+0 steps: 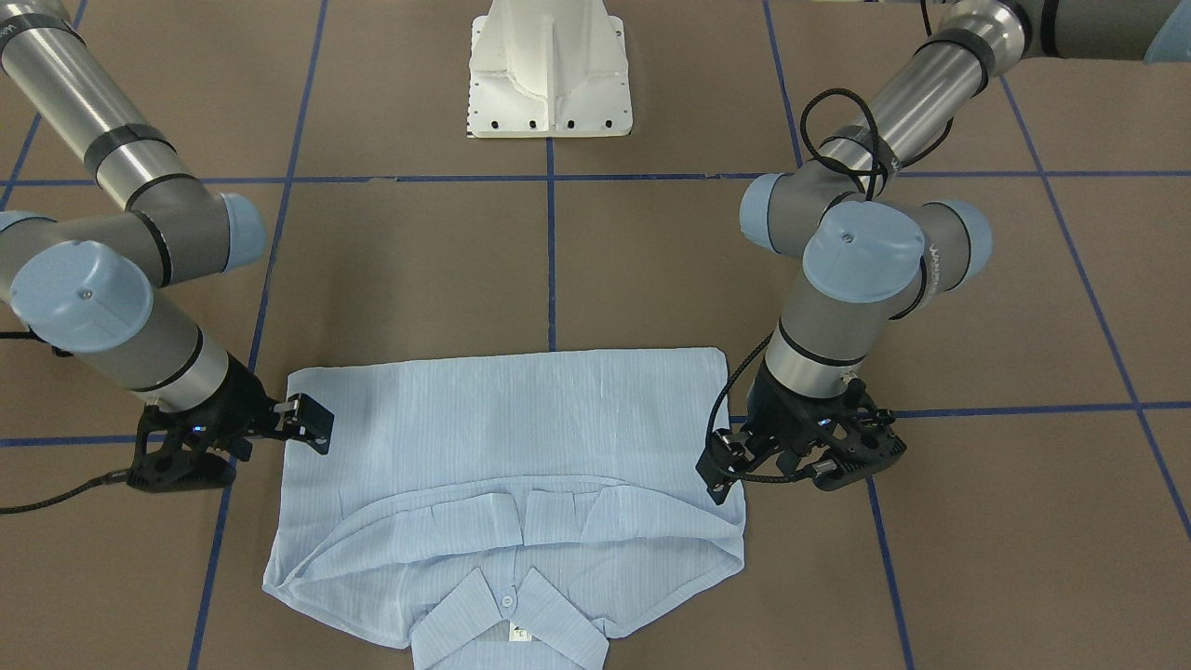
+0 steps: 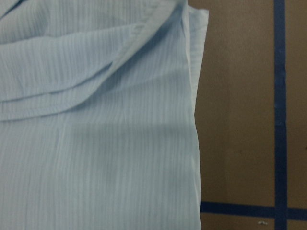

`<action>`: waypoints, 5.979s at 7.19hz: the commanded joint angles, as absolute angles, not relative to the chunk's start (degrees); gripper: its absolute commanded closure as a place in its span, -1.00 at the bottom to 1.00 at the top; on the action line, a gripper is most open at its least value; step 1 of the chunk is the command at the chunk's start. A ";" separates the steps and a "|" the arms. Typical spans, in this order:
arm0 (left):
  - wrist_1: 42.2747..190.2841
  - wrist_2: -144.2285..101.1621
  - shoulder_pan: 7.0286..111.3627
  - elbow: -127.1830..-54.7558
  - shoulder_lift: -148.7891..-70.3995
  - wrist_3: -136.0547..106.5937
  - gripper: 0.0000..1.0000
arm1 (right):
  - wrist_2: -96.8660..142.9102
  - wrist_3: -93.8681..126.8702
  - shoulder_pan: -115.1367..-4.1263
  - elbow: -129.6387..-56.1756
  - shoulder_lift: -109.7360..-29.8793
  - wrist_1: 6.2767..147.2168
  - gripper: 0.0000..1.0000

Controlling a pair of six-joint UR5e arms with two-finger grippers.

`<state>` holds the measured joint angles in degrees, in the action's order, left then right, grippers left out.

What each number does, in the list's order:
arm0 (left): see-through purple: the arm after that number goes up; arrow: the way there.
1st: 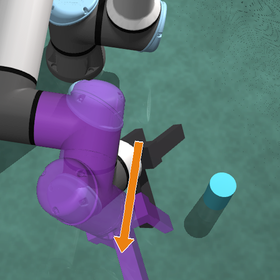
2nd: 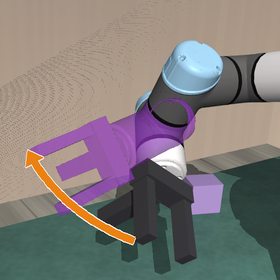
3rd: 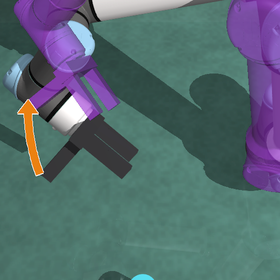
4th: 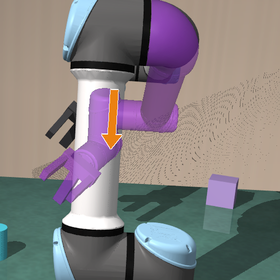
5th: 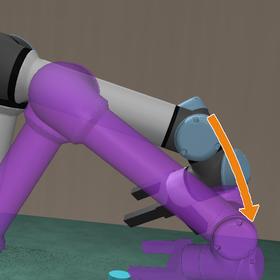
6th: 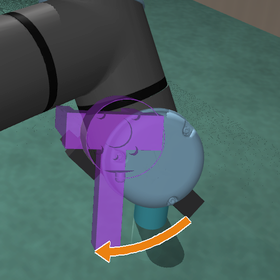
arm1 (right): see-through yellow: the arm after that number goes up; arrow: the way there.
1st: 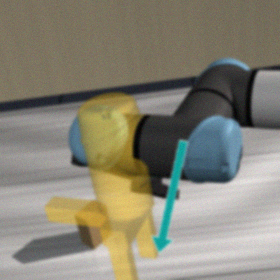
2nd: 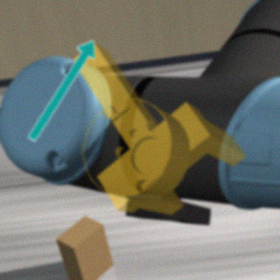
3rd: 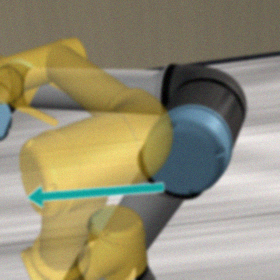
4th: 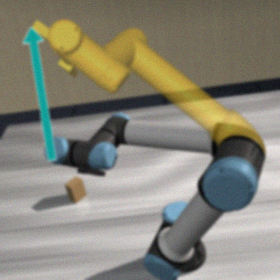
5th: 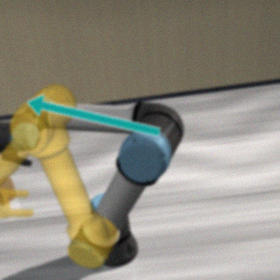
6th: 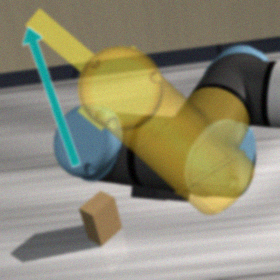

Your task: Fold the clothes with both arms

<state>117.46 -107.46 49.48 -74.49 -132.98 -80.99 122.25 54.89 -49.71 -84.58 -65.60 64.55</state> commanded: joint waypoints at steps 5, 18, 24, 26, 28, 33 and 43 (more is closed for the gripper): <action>117.51 -107.40 49.48 -75.23 -132.10 -81.12 -1.00 | 121.29 54.76 -45.88 -86.31 -68.29 65.21 0.66; 112.85 -106.96 48.60 -90.86 -123.06 -83.41 -0.98 | 125.51 57.98 -14.92 -131.04 -107.49 64.42 1.00; 112.76 -108.62 40.89 -92.36 -122.96 -84.45 -0.98 | 124.80 59.85 -20.16 -131.40 -96.79 64.07 -1.00; 110.06 -108.72 35.01 -94.64 -123.83 -91.90 -0.98 | 125.42 59.68 -29.66 -131.22 -94.93 64.07 -1.00; 108.37 -108.11 28.43 -95.10 -125.76 -99.10 -0.95 | 125.51 59.59 -36.97 -131.31 -94.83 64.07 -1.00; 108.72 -105.12 25.31 -88.33 -129.64 -100.28 -0.74 | 125.51 59.59 -38.50 -130.87 -94.66 64.07 -1.00; 109.34 -105.21 24.61 -86.84 -130.34 -99.58 0.64 | 125.86 59.59 -38.94 -130.61 -94.66 64.07 -1.00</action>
<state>109.27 -105.17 24.61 -86.84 -130.23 -99.65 125.83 59.59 -38.89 -130.62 -94.66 64.05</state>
